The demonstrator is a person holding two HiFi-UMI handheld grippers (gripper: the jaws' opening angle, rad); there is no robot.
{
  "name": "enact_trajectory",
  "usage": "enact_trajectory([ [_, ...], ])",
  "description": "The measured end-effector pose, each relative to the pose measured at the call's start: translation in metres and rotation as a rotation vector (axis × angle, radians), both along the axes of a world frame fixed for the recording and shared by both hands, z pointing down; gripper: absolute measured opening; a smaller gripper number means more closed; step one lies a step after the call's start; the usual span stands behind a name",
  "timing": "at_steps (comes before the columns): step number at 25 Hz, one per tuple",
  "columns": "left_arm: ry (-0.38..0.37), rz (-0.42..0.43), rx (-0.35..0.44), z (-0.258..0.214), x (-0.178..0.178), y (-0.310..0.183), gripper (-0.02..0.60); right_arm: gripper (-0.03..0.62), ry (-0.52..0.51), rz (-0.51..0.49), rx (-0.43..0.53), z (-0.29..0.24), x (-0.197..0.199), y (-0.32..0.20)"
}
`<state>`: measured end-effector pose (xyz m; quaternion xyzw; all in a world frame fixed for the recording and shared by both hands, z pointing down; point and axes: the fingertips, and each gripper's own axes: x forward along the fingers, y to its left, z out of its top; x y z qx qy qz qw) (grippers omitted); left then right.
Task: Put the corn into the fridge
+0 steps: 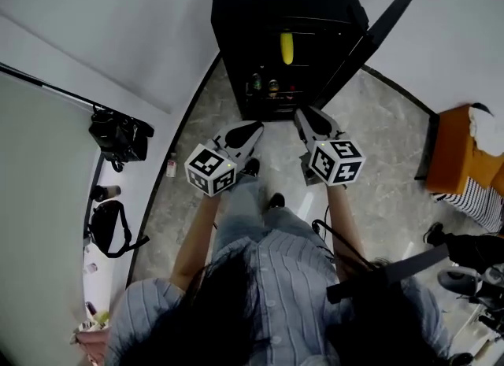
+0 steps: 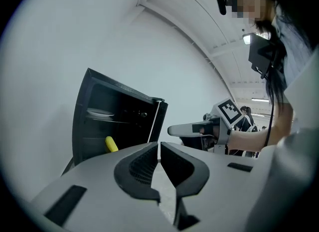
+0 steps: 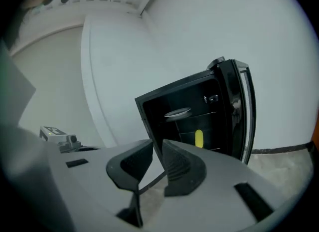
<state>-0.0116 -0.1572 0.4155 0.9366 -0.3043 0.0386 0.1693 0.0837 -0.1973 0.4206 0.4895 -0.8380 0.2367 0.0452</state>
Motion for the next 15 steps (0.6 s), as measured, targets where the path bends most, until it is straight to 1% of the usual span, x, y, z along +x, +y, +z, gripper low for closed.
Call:
enact_trajectory([
  [4, -0.007, -0.026, 0.014, -0.013, -0.001, 0.020, 0.008, 0.067, -0.034, -0.009, 0.008, -0.008, 0.001, 0.028],
  [10, 0.000, -0.063, 0.032, -0.027, 0.010, 0.050, 0.008, 0.066, -0.053, -0.027, 0.030, -0.020, 0.014, 0.064],
  [15, 0.009, -0.097, 0.031, -0.035, 0.017, 0.070, 0.008, 0.063, 0.006, -0.068, 0.045, -0.024, 0.013, 0.088],
])
